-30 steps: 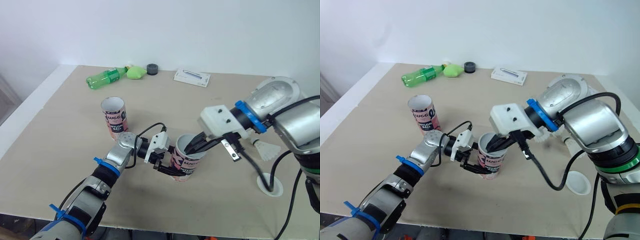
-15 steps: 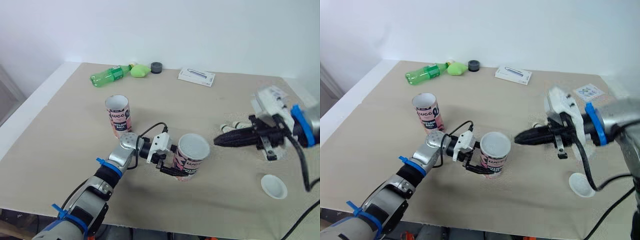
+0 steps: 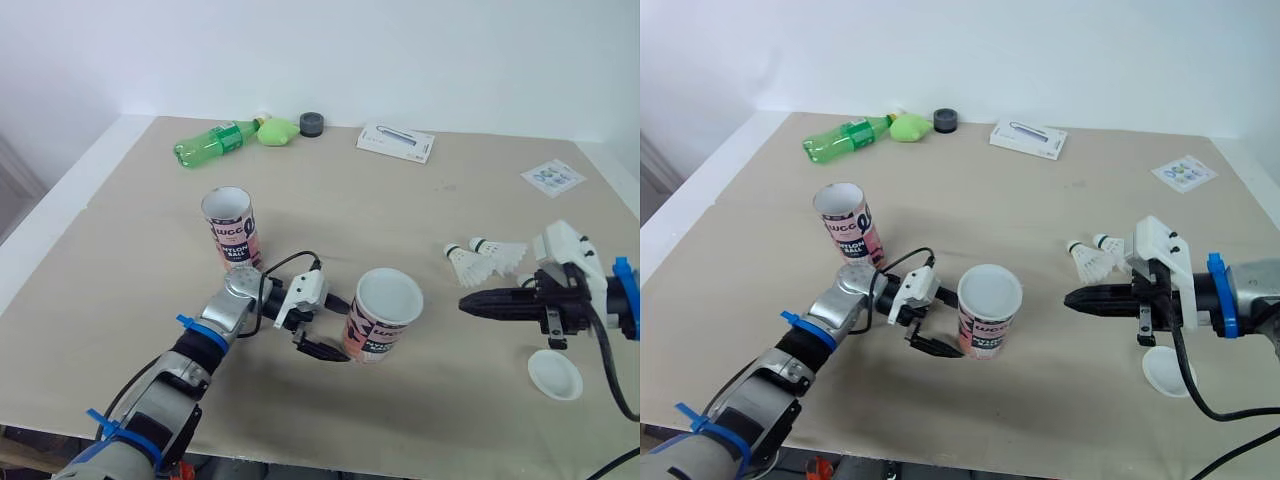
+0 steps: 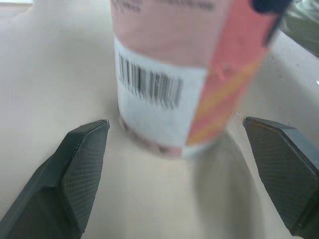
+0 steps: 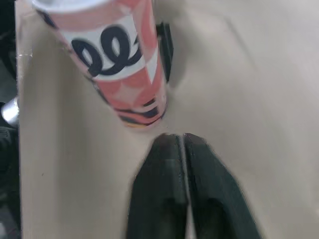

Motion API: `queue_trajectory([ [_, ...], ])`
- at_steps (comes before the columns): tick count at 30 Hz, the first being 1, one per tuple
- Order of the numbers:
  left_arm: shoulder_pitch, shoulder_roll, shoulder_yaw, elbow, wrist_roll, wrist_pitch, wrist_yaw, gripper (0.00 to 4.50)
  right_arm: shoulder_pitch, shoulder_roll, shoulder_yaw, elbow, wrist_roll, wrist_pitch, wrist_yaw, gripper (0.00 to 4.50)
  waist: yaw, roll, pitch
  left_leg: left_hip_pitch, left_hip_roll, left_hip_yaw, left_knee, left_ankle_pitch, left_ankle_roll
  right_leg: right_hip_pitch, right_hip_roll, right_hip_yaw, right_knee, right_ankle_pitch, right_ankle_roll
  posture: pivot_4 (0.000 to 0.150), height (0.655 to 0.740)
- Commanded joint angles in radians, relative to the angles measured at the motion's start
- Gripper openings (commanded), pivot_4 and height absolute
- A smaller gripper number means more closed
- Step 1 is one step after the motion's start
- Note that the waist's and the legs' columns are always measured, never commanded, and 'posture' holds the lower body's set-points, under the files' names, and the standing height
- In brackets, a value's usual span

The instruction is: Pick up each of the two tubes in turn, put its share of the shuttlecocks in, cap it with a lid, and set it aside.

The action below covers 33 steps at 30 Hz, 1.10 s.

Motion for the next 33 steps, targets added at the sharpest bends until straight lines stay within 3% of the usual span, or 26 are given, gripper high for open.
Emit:
queue_trajectory([
  [1, 0.043, 0.050, 0.034, -0.126, -0.032, 0.035, -0.008, 4.50, 0.067, 0.009, -0.059, -0.060, 0.019, -0.005, -0.010, 1.72, 0.000, 0.000, 0.001, 0.000, 0.000, 0.000, 0.000, 0.000, 0.000, 0.000, 0.000, 0.000, 0.000, 0.000, 0.000, 0.150, 0.7294],
  [6, 0.135, 0.142, 0.080, -0.354, -0.092, 0.167, 0.027, 4.50, 0.199, 0.048, -0.073, -0.138, 0.027, -0.011, -0.039, 4.32, 0.000, -0.001, 0.002, 0.000, 0.000, -0.001, 0.001, 0.000, 0.000, 0.001, -0.001, -0.002, 0.000, 0.000, 0.000, 0.150, 0.7294],
  [7, 0.167, 0.170, 0.099, -0.415, -0.106, 0.196, 0.044, 4.50, 0.205, 0.072, -0.057, -0.153, 0.028, -0.011, -0.072, 4.43, 0.000, -0.001, 0.002, 0.000, 0.000, -0.002, 0.002, 0.000, 0.000, 0.001, -0.001, -0.002, 0.000, 0.000, 0.001, 0.150, 0.7294],
  [14, 0.365, 0.311, 0.282, -0.763, -0.271, 0.328, 0.147, 4.50, 0.185, 0.192, 0.069, -0.185, -0.031, -0.054, -0.255, 4.43, -0.008, -0.003, 0.003, 0.003, 0.003, -0.002, 0.002, 0.002, -0.001, 0.004, 0.000, -0.003, 0.001, -0.001, 0.004, 0.150, 0.7294],
  [21, 0.427, 0.368, 0.453, -0.917, -0.455, 0.477, 0.282, 4.50, 0.205, 0.324, 0.199, -0.213, -0.067, -0.106, -0.376, 4.43, 0.000, -0.005, 0.005, 0.004, 0.002, -0.003, 0.002, 0.002, -0.002, 0.006, -0.001, -0.004, 0.001, -0.002, 0.004, 0.150, 0.7294],
  [27, 0.500, 0.473, 0.494, -0.969, -0.494, 0.514, 0.256, 4.50, 0.160, 0.362, 0.290, -0.170, -0.070, -0.125, -0.388, 4.43, -0.004, -0.006, 0.006, 0.005, 0.003, -0.002, 0.002, 0.002, -0.002, 0.006, 0.000, -0.003, 0.001, -0.002, 0.003, 0.150, 0.7294],
  [33, 0.531, 0.484, 0.475, -0.982, -0.480, 0.481, 0.269, 4.50, 0.063, 0.385, 0.330, -0.110, -0.079, -0.145, -0.389, 4.43, -0.003, -0.007, 0.008, 0.006, 0.003, -0.001, 0.002, 0.002, -0.002, 0.007, 0.000, -0.004, 0.001, -0.003, -0.002, 0.150, 0.7294],
])
